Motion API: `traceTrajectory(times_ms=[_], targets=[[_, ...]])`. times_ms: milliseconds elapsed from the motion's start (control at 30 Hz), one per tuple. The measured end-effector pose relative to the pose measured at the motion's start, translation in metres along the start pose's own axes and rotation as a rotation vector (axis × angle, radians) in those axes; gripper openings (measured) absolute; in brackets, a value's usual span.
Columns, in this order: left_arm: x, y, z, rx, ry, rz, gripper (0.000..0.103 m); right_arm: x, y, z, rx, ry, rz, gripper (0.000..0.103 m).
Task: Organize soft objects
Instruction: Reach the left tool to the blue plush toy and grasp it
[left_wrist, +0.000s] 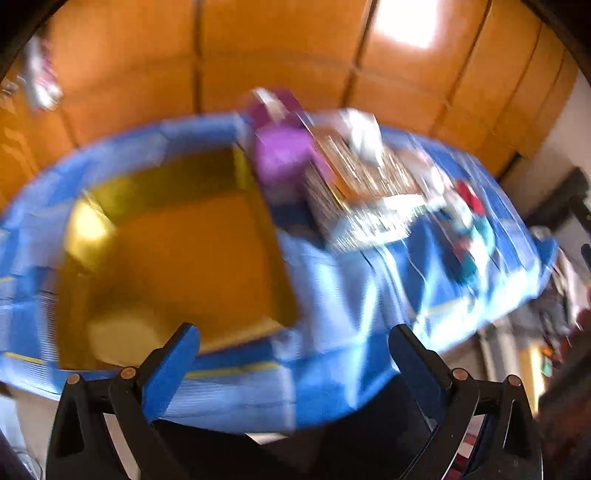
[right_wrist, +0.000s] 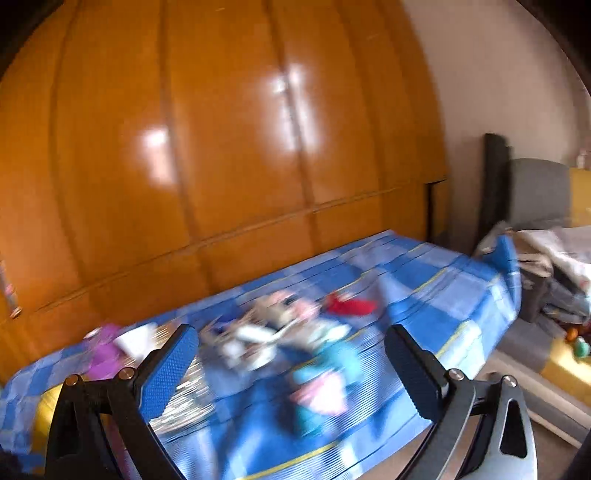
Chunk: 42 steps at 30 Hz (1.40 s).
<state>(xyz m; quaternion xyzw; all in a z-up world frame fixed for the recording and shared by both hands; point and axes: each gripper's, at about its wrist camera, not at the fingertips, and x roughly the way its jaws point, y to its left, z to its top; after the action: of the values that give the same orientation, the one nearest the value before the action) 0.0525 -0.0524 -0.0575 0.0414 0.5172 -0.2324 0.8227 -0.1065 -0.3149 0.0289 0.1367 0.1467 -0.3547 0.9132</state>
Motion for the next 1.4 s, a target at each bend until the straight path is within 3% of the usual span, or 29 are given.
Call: traceTrajectory(times_ms=[67, 167, 267, 333, 467, 633, 800, 1000, 1300, 1400], targets=[[0.015, -0.014, 0.007, 0.024, 0.057, -0.067, 0.103, 0.013, -0.023, 0.006, 0.003, 0.002, -0.039, 0.103], [0.026, -0.042, 0.023, 0.078, 0.075, -0.144, 0.103, 0.039, -0.061, 0.004, 0.040, 0.103, -0.095, 0.103], [0.028, -0.075, 0.040, 0.142, 0.000, -0.200, 0.103, 0.057, -0.091, -0.003, 0.090, 0.186, -0.154, 0.103], [0.029, -0.104, 0.052, 0.240, -0.060, -0.251, 0.103, 0.063, -0.104, -0.009, 0.110, 0.220, -0.194, 0.103], [0.055, -0.156, 0.080, 0.339, -0.039, -0.347, 0.103, 0.075, -0.119, -0.020, 0.153, 0.269, -0.221, 0.103], [0.112, -0.215, 0.105, 0.402, 0.067, -0.369, 0.103, 0.085, -0.127, -0.028, 0.160, 0.338, -0.270, 0.098], [0.155, -0.262, 0.119, 0.448, 0.103, -0.394, 0.103, 0.096, -0.133, -0.037, 0.165, 0.403, -0.271, 0.093], [0.186, -0.301, 0.119, 0.562, 0.124, -0.365, 0.103, 0.104, -0.147, -0.043, 0.190, 0.437, -0.298, 0.091], [0.214, -0.327, 0.117, 0.620, 0.105, -0.380, 0.103, 0.109, -0.167, -0.053, 0.291, 0.470, -0.287, 0.091], [0.230, -0.323, 0.114, 0.597, 0.136, -0.373, 0.103, 0.112, -0.167, -0.057, 0.286, 0.481, -0.298, 0.091]])
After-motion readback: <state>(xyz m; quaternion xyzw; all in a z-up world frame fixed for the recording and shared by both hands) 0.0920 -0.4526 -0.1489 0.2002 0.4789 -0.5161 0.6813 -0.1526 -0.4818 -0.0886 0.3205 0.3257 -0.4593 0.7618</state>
